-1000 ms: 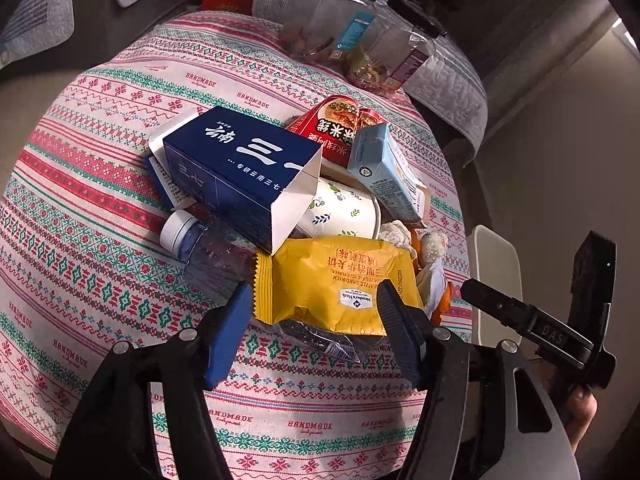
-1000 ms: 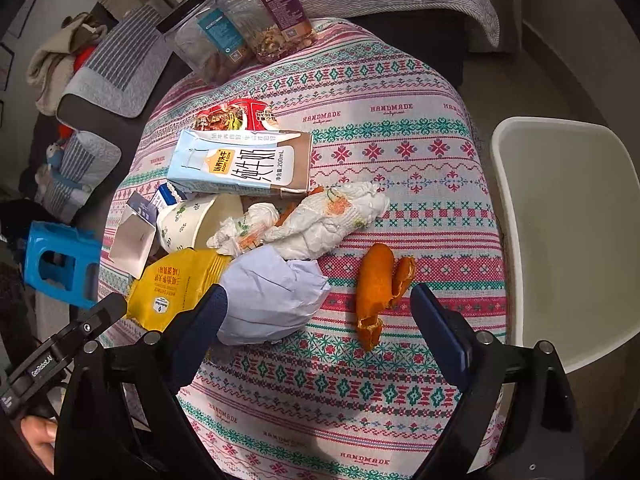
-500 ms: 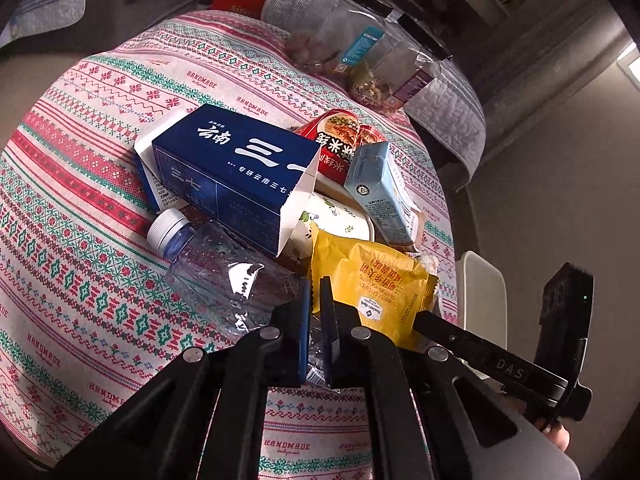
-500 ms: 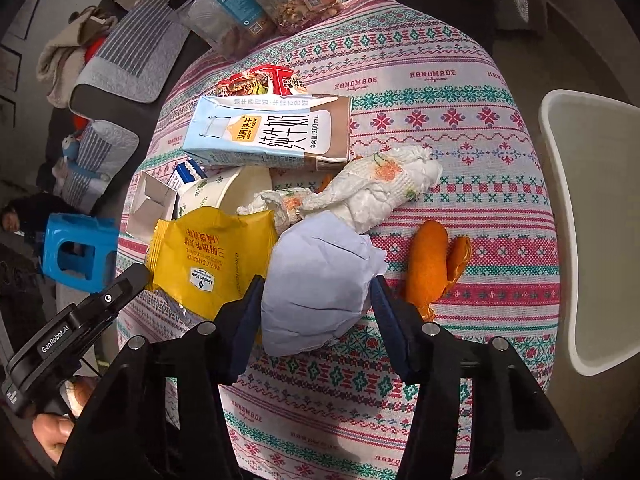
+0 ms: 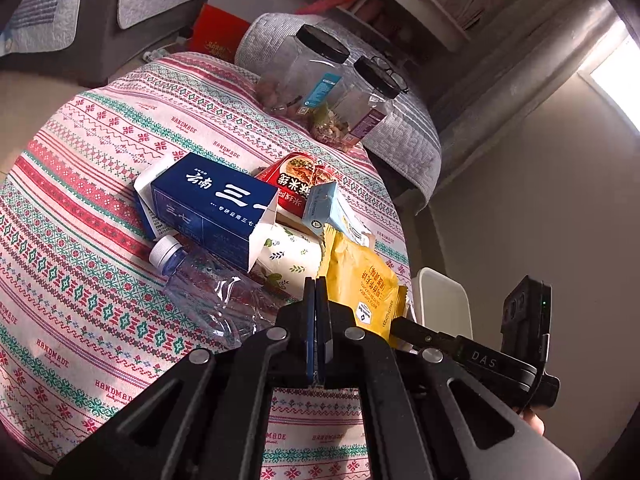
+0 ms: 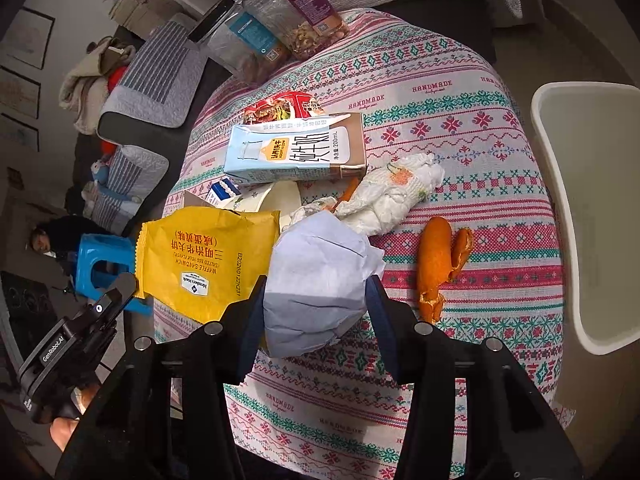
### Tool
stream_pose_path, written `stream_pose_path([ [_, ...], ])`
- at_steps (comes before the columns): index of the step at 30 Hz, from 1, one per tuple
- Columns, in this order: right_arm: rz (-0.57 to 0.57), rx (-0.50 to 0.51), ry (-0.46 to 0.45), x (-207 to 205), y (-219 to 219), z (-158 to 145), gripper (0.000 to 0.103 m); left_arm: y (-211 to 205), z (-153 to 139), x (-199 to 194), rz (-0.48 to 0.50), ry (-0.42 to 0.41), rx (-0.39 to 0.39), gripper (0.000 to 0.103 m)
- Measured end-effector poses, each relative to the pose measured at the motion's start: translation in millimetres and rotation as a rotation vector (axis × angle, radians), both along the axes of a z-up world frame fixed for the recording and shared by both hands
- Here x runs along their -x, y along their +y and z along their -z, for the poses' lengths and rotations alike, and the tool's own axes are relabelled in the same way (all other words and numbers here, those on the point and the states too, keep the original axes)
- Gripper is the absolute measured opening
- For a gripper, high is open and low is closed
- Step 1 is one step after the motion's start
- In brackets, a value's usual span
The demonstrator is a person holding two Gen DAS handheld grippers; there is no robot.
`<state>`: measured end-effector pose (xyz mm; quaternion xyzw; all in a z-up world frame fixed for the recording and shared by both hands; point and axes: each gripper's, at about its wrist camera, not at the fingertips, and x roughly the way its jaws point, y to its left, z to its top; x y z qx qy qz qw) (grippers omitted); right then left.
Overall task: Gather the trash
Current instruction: 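Grasp the crumpled white paper with the right gripper while the left grasps the yellow bag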
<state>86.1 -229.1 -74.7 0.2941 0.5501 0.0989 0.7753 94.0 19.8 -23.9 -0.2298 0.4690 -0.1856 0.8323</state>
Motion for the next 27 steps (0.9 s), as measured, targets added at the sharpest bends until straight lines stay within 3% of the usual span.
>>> stream_pose_path([
  [4,-0.014,-0.025,-0.015,3.1,4.2,-5.5,0.055,14.9,-11.1,3.5,-0.043,-0.032,0.032,0.0],
  [8,-0.022,0.026,0.03,1.1,7.6,4.4,0.036,25.3,-19.5,6.9,-0.051,-0.063,0.061,0.0],
  [10,-0.011,0.034,0.059,1.5,7.9,11.2,0.036,26.5,-19.4,7.7,-0.052,-0.065,0.057,0.0],
  [11,-0.007,0.045,0.072,1.4,8.4,13.1,0.038,26.8,-18.7,7.8,-0.049,-0.061,0.066,0.0],
  [14,-0.019,0.051,0.074,3.7,13.2,12.7,0.066,26.9,-20.4,9.1,-0.044,-0.068,0.067,0.0],
  [15,-0.028,0.061,0.064,4.7,16.0,10.3,0.07,26.9,-20.9,9.8,-0.045,-0.072,0.066,0.0],
  [18,-0.07,0.088,0.068,6.5,24.5,10.6,0.07,27.1,-22.2,11.6,-0.044,-0.075,0.083,0.0],
  [21,-0.071,0.092,0.154,10.0,26.0,26.4,0.07,25.7,-23.2,13.0,-0.039,-0.082,0.078,0.0],
  [23,-0.071,0.053,0.179,14.4,28.1,32.4,0.059,25.6,-22.9,13.4,-0.038,-0.082,0.082,0.0],
  [24,-0.074,0.031,0.182,16.1,29.7,33.8,0.045,25.4,-23.1,13.5,-0.037,-0.084,0.082,0.0],
  [26,-0.083,0.037,0.194,17.5,34.5,36.7,0.028,24.4,-23.4,13.8,-0.034,-0.087,0.081,0.0],
  [27,-0.079,0.044,0.19,18.0,35.5,36.4,0.026,23.4,-23.5,14.0,-0.03,-0.087,0.083,0.0],
])
